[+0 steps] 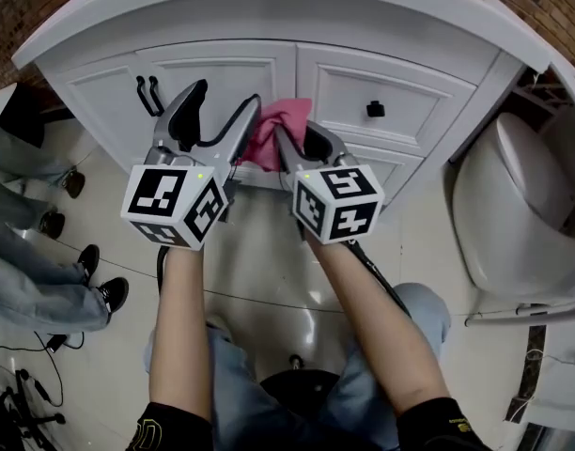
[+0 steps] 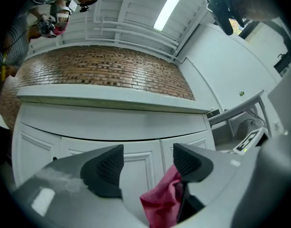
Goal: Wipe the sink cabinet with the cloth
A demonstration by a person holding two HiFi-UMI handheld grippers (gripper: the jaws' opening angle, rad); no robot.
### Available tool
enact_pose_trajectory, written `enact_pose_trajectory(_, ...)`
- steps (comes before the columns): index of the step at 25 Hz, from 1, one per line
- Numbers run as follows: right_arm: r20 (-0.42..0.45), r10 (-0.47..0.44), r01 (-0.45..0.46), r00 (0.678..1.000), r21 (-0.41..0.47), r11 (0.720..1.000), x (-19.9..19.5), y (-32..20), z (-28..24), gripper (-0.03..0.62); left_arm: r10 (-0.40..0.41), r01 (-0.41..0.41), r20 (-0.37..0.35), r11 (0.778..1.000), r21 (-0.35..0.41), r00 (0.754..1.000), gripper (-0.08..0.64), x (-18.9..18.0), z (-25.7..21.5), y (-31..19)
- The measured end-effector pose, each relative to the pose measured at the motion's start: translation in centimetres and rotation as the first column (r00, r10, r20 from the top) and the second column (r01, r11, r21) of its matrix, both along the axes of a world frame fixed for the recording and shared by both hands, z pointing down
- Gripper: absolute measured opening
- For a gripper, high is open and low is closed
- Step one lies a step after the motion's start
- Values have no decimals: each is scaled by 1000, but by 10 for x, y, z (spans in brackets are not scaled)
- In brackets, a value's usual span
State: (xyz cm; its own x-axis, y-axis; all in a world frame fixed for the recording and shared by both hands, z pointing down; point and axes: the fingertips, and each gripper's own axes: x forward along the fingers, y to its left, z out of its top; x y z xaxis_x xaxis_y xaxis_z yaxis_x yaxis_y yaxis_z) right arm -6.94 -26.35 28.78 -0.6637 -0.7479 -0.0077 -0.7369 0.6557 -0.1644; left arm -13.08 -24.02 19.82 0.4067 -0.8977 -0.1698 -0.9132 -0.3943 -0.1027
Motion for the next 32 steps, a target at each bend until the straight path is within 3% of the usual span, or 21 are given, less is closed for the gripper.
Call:
enact_pose_trajectory(3, 42, 32, -28, 999, -88, 996, -3, -19, 25, 77, -11, 11, 19, 1000, -12, 1000, 330, -10, 3, 2)
enact_pose_trajectory(8, 63, 185, -175, 981, -145, 974, 52, -47, 35, 77, 11, -11, 27, 1000, -19, 1000, 330, -10, 5, -1)
enact_pose_trajectory(15, -135, 321, -337, 937, -128, 933, 153, -41, 45, 78, 66, -66, -6, 998, -22, 998, 330, 24, 11, -9)
enact_pose_trajectory(17, -172, 386, -409, 906, -127, 904, 188, -38, 47, 77, 80, -81, -9, 997, -18, 997, 330, 33, 9, -10)
enact_pose_trajectory(20, -141, 506, -524, 851, -157, 837, 245, -35, 45, 77, 87, -87, -16, 996, -12, 996, 330, 37, 7, -10)
enact_pose_trajectory(22, -131, 534, -550, 835, -161, 820, 265, -35, 43, 78, 85, -85, -17, 996, -11, 996, 330, 36, 6, -9)
enact_pose_trajectory(24, -137, 526, -542, 840, -156, 826, 262, -34, 45, 77, 80, -80, -15, 997, -9, 997, 330, 33, 5, -8)
enact_pose_trajectory(26, -136, 480, -497, 867, -166, 852, 236, -33, 52, 77, 68, -68, -16, 998, -7, 998, 330, 26, 4, -7)
enact_pose_trajectory(30, -96, 246, -261, 964, -184, 948, 134, -28, 63, 78, 33, -33, -17, 999, -6, 999, 330, 11, 3, -2)
enact_pose_trajectory(32, -75, 124, -135, 989, -163, 977, 85, -26, 59, 77, 22, -23, -9, 1000, -10, 1000, 330, 8, 3, 2)
